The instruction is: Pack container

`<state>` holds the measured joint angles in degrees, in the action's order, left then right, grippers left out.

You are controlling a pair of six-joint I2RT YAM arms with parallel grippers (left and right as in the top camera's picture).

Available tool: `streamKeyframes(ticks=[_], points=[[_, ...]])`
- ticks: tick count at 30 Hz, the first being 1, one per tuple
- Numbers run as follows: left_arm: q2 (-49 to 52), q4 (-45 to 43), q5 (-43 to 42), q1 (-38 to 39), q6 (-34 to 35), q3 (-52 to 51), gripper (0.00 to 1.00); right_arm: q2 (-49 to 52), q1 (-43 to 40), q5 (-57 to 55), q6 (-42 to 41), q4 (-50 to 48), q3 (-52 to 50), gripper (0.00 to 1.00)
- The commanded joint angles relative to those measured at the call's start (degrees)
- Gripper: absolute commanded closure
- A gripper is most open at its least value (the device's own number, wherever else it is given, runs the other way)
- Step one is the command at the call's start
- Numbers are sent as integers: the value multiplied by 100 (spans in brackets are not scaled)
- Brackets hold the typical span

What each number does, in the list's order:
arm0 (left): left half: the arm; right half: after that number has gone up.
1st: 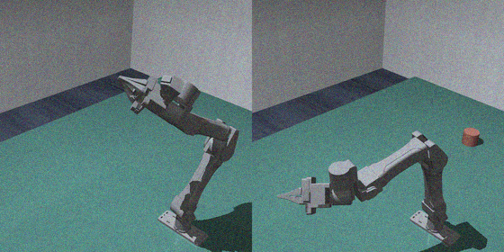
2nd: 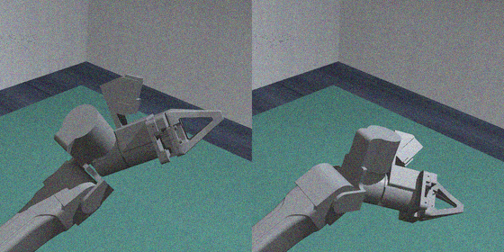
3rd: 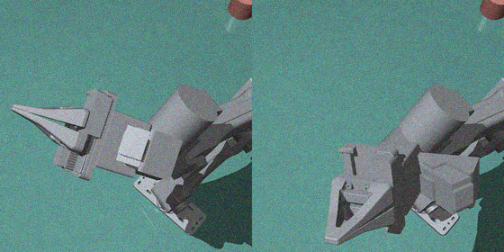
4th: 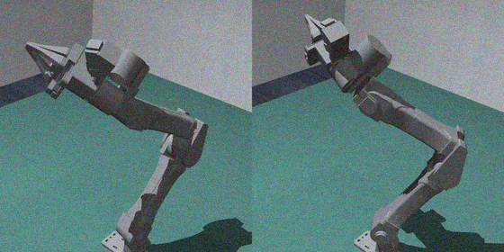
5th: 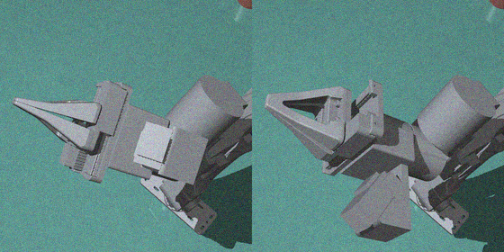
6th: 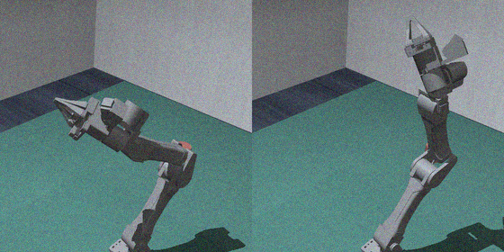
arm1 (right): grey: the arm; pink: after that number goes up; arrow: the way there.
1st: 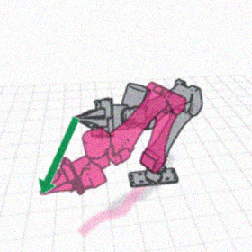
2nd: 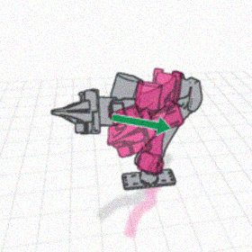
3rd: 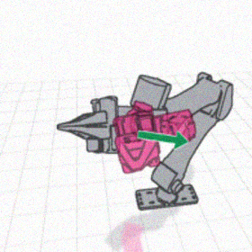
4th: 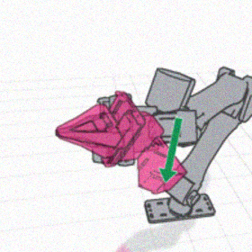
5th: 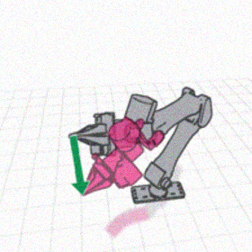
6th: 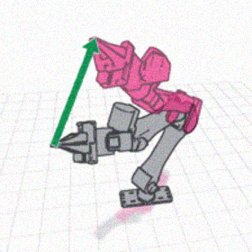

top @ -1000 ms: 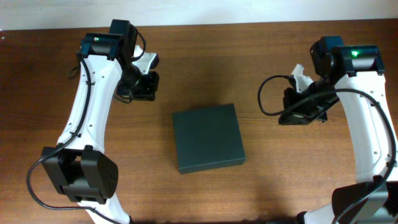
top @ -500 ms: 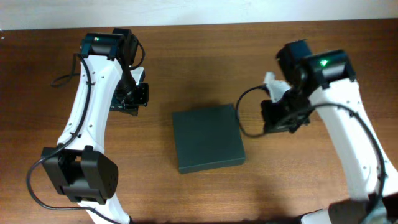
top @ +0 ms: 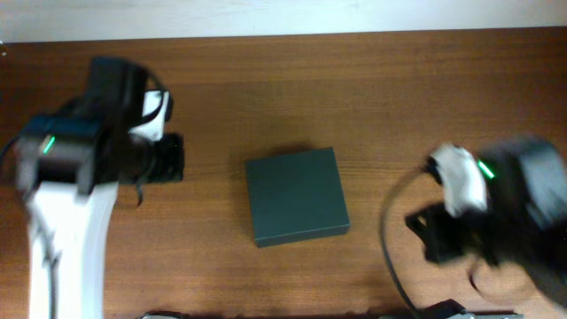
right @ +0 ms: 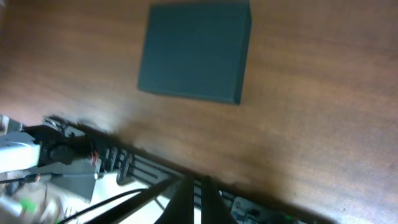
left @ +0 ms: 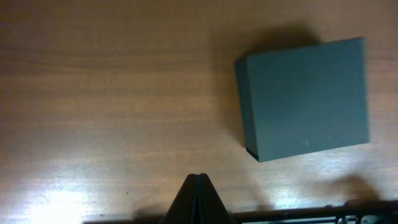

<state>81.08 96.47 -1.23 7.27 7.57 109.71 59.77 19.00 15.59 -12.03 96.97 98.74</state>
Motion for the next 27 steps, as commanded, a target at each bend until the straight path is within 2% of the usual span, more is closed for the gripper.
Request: streamKeyframes(ticks=[1,4,11,13,14,16,17,21,24,27], points=[[-570,22,-232,-24,101,-39,98,-710,11,-149,-369,37,-72,95],[-1106,22,-568,-24,138,-258,98,-1307,11,-129,-503,37,-221,94],[-2522,-136,-538,-24,374,-1521,98,-2144,11,-136,-844,37,-509,89],[-2791,-365,-520,-24,374,-1744,95,-2199,11,-330,-841,35,-509,89],[-2896,-501,-520,-24,374,-1832,91,-2199,11,-479,-841,35,-509,86],[-3029,-699,-496,-24,374,-1958,81,-2186,11,-807,-839,35,-520,73],[-3060,-778,-487,-24,372,-2031,68,-2186,11,-1045,-841,35,-522,54],[-3025,-935,-479,-24,374,-2164,33,-2186,11,-1740,-841,-33,-522,1],[-2964,-1016,-479,-24,374,-2173,1,-2186,11,-2140,-841,-219,-522,1],[-2907,-1078,-481,-24,374,-2173,1,-2186,11,-2365,-841,-387,-522,1]])
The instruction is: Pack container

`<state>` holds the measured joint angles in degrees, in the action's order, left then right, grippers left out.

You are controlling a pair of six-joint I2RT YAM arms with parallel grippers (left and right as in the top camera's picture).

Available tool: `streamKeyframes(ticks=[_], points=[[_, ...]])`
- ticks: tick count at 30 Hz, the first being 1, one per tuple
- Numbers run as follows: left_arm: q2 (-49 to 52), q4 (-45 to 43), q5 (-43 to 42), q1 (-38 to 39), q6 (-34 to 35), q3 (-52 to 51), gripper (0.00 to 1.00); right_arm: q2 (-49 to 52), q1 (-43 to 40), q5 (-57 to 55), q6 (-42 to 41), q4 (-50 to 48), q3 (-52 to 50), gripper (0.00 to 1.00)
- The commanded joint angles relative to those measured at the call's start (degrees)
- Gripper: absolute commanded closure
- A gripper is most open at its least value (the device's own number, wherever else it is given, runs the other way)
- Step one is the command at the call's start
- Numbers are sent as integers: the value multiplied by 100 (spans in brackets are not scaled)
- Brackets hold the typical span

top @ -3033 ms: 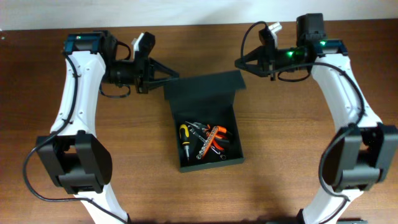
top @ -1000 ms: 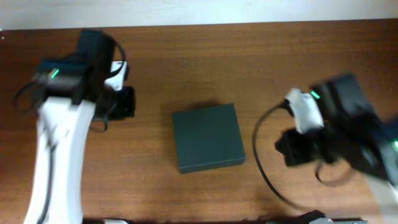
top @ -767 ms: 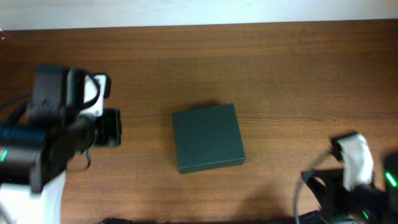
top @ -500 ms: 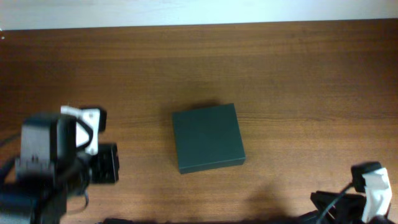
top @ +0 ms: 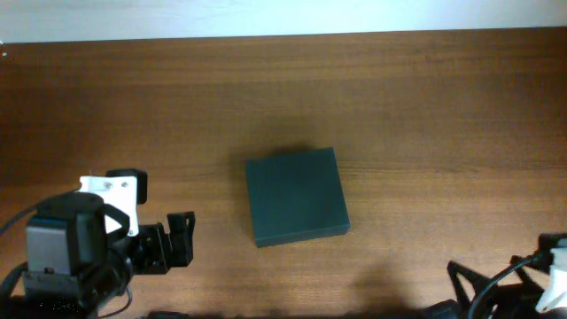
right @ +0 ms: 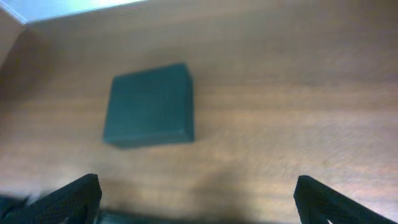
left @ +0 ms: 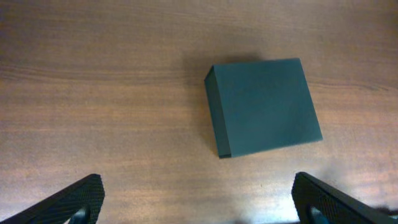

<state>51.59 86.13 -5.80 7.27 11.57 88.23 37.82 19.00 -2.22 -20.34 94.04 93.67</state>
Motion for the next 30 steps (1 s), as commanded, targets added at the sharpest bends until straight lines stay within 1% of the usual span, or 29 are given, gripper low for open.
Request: streamKeyframes(ticks=[1,30], points=[[46,-44,-24,-24,-26,-24,1,9,11,-599,-11,-116,-15,1],[46,44,-24,-24,-28,-24,1,9,11,-597,-11,-76,-15,1]])
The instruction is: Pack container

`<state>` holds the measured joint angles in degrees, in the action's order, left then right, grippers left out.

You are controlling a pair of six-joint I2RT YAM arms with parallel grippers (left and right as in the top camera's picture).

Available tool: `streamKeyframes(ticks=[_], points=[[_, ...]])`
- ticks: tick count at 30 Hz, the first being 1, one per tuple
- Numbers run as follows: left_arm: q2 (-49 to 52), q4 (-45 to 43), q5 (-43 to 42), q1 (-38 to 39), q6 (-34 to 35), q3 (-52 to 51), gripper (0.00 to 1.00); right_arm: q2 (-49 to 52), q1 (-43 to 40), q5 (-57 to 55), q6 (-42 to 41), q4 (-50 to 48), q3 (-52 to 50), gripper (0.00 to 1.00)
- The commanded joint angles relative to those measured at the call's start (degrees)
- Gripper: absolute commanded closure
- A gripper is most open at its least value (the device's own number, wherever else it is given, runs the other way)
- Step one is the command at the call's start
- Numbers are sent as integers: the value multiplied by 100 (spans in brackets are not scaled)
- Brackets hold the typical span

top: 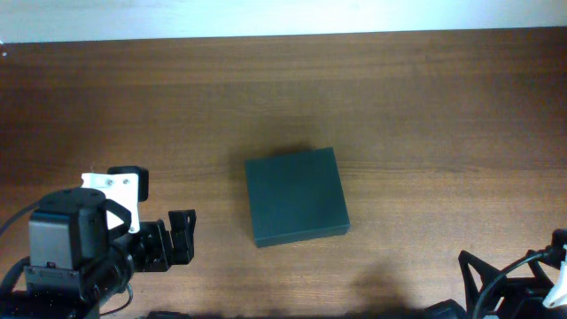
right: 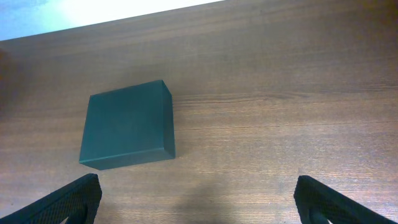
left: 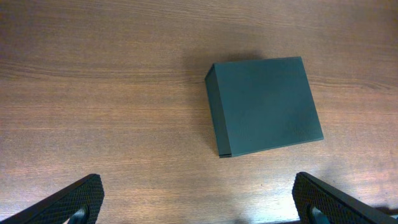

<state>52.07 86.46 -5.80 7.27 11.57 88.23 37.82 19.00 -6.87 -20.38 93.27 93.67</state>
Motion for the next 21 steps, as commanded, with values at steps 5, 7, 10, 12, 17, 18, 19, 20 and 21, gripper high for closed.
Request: streamKeyframes(ticks=[5,7,10,12,17,18,19,20,21], points=[[-2,11,-24,-24,-28,-24,1,9,11,-131,-7,0,-15,1],[-2,11,-24,-24,-26,-24,1,9,11,-131,-7,0,-15,1],[-2,11,-24,-24,-28,-24,1,-4,0,-131,-4,0,-15,1],[-2,11,-24,-24,-26,-24,1,-26,-37,-131,-7,0,-15,1],[-2,11,-24,-24,-26,-24,1,-188,-238,-131,-7,-4,-85,1],[-2,11,-24,-24,-28,-24,1,-236,-284,-133,-4,-2,-109,1],[-2,11,-24,-24,-28,-24,1,-306,-343,-131,-7,0,-140,1],[-2,11,-26,-24,-28,-24,1,-369,-393,-131,-7,-2,-166,1],[-2,11,-24,-24,-28,-24,1,-455,-457,-133,-4,4,-208,1]])
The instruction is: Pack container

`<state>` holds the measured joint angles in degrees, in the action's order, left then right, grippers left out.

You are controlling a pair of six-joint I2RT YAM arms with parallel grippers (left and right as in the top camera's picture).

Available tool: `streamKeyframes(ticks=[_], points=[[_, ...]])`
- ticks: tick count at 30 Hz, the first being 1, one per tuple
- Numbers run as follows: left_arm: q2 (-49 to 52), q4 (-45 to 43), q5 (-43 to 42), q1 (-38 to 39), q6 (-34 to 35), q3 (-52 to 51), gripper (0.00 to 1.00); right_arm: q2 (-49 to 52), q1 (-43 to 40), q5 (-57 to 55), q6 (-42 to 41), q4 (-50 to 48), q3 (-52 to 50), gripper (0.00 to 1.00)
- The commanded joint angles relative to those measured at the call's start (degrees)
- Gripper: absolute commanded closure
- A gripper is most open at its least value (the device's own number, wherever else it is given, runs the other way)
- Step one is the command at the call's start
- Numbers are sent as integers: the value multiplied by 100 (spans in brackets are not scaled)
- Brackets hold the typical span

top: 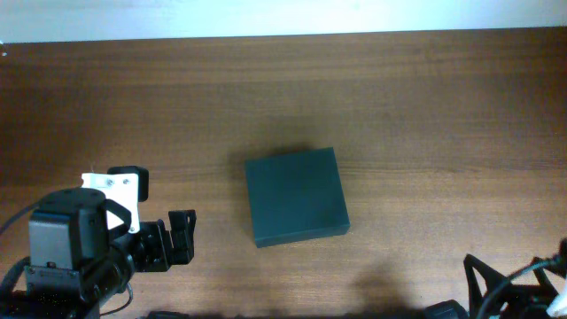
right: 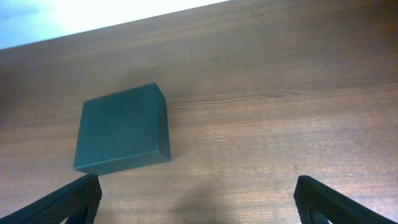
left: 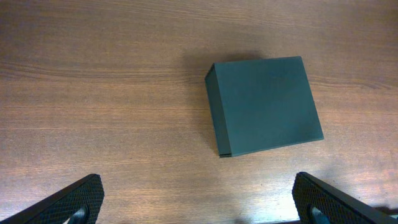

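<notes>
A dark green square box [top: 296, 197] lies closed near the middle of the wooden table; it also shows as the box [left: 264, 106] in the left wrist view and the box [right: 121, 129] in the right wrist view. My left gripper [left: 199, 210] stands open at the near left, well back from the box, with nothing between its fingers [left: 71, 200]. My right gripper [right: 199, 210] is open too, at the near right, and its fingers [right: 336, 200] hold nothing. No items for packing are in view.
The brown wooden table [top: 425, 115] ends at a pale strip along its far edge [top: 283, 18]. The left arm [top: 80, 252] fills the near left corner, and the right arm [top: 518, 294] just shows at the near right corner.
My right arm has drawn slightly further toward the near right corner; the box sits a little more left in its view. The left arm and the box have not moved.
At first both grippers were shut, the left arm up beside the box's left and the right arm, blurred, at its right. Then both arms were back at the near edge with grippers open. The box has stayed closed in one place throughout.
</notes>
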<state>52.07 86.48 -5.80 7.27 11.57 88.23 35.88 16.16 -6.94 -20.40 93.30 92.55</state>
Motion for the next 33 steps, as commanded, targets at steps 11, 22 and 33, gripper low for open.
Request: streamKeyframes(ticks=[11,22,33], points=[[-2,9,-24,-24,-26,-24,1,-1088,-935,-809,39,-1132,-1154,1],[-2,9,-24,-24,-28,-24,1,-2024,-1530,-1027,37,-4118,-3112,1],[-2,11,-24,-24,-26,-24,1,-2999,-1547,-817,33,-7093,-5399,1]])
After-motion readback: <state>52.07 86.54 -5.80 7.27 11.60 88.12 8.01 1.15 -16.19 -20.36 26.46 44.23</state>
